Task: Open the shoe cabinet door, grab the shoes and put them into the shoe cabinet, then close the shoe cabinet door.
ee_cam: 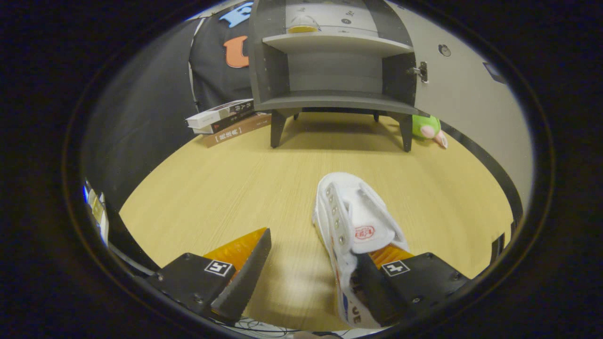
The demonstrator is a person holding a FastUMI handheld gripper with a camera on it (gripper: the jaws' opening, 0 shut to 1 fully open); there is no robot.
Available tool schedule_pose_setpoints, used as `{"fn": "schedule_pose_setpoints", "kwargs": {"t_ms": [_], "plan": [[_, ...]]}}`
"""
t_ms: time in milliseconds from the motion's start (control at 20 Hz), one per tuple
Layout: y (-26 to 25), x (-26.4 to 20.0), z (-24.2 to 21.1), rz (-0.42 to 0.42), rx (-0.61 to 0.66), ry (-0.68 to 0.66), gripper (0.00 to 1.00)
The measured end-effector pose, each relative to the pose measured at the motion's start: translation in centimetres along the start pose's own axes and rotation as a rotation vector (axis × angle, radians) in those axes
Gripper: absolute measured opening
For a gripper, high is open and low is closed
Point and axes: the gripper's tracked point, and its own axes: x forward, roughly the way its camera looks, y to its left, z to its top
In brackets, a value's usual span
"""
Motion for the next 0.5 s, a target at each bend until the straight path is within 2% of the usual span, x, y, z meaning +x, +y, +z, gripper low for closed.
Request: {"fn": "schedule_pose_setpoints", "kwargs": {"t_ms": [150,300,350,500], "plan": [[1.0,0.5,0.1,0.077,0.001,0.008,1.0],[0.1,0.7,0.0,0.083,-0.054,0.025,0.89],[-0.4,0.6,0.0,0.082,-0.05,0.03,0.68],[-0.8,0.7,0.7,0.096,0.021,0.047,0.31]]}}
